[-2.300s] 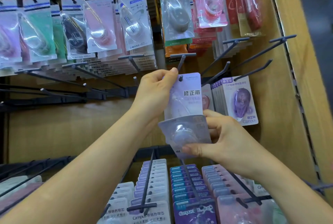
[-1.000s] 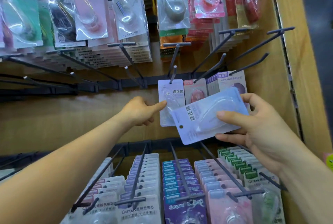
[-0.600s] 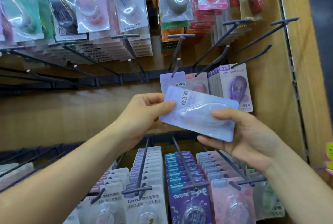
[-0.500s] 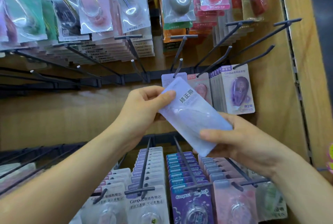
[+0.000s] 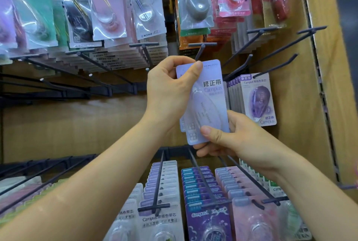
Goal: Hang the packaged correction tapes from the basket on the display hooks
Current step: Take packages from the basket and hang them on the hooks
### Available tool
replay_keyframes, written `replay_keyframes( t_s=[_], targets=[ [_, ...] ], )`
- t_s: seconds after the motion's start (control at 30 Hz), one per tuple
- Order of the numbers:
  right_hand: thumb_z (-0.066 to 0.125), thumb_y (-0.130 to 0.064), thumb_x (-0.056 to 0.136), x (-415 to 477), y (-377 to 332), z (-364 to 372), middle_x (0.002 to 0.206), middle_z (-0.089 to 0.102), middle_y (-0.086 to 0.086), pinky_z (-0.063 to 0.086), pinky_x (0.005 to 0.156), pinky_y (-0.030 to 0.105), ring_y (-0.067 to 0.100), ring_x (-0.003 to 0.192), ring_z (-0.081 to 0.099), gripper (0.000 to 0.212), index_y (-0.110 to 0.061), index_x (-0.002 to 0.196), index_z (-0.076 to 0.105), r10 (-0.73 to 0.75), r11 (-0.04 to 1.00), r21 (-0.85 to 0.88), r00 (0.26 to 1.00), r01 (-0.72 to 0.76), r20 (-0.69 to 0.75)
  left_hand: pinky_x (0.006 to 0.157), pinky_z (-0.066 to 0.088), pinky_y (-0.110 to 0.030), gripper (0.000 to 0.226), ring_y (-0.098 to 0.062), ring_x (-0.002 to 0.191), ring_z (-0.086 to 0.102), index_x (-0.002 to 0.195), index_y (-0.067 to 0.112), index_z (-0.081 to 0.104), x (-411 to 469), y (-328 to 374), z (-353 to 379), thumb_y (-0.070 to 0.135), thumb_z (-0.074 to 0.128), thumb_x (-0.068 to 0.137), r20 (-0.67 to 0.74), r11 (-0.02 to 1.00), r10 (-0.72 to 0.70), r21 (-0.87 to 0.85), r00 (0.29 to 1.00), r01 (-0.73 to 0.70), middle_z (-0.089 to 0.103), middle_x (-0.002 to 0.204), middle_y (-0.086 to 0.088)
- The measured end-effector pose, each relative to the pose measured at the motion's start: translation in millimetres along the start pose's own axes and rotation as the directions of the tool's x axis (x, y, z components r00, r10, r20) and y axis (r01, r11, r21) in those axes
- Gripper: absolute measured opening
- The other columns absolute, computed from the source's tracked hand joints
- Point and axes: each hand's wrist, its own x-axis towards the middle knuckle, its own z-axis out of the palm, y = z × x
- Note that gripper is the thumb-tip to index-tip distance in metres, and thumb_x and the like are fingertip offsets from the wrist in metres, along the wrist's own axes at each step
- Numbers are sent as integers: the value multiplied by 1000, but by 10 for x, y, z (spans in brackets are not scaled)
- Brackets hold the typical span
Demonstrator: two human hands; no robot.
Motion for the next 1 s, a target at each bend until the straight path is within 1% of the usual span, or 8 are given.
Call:
replay_keyframes(
  t_s=[0.17,0.3,0.37,0.43,0.53,0.73,0.9,1.0],
  targets=[
    [64,-36,80,8,23,-17,95,77,6,60,76,27,23,84,75,41,-21,118,58,23,1000,5,1000,-23,18,78,57,-41,12,-19,78,69,80,21,72,40,-15,19,24,69,91,49,984,-159,-67,986,162,73,81,0],
    [64,-39,79,42,54,6,97,77,5,59,81,32,22,85,75,46,-21,121,57,26,999,-28,1000,-26,-10,81,53,-41,17,-21,79,68,87,17,70,80,11,28,29,62,95,152,924,-336,-139,929,357,74,86,-4],
    [64,-38,83,60,75,17,97,77,3,57,82,33,20,85,75,40,-23,120,58,31,998,-52,999,-33,-33,89,53,-42,21,-22,86,69,96,17,69,68,-14,7,32,55,99,190,898,-390,-140,901,418,75,93,-4],
    [62,-34,90,64,87,6,94,77,5,57,79,30,19,84,74,31,-23,119,59,55,998,-31,997,-56,-50,95,53,-46,23,-22,102,68,116,22,64,5,-67,-59,32,47,103,241,901,-396,-85,886,426,72,109,-3],
    [58,-36,94,47,85,-24,93,77,9,56,78,29,21,83,74,28,-23,118,61,110,994,26,993,-109,-30,82,59,-39,29,-18,104,70,130,27,52,-153,-138,-202,27,52,101,309,910,-395,4,865,414,69,120,2],
    [58,-50,91,90,84,-40,99,76,-3,57,83,31,14,87,74,36,-31,121,59,152,985,-66,984,-158,-92,79,62,-39,25,-16,91,73,107,16,68,-128,-185,-318,33,69,88,212,922,-380,169,900,349,75,103,3],
    [62,-38,94,192,21,-38,118,59,-15,55,83,26,8,99,64,56,-43,140,29,36,936,-343,989,-83,-141,71,63,-34,21,-16,89,72,100,17,66,-10,-339,-224,32,71,87,129,896,-396,271,909,352,72,101,1],
    [62,-34,95,241,-4,-56,107,51,-19,54,84,27,4,93,57,57,-42,139,28,60,890,-447,995,-88,-77,75,63,-39,21,-17,89,71,100,15,65,63,-472,-170,31,71,87,82,876,-399,328,913,354,71,101,-2]
  ],
)
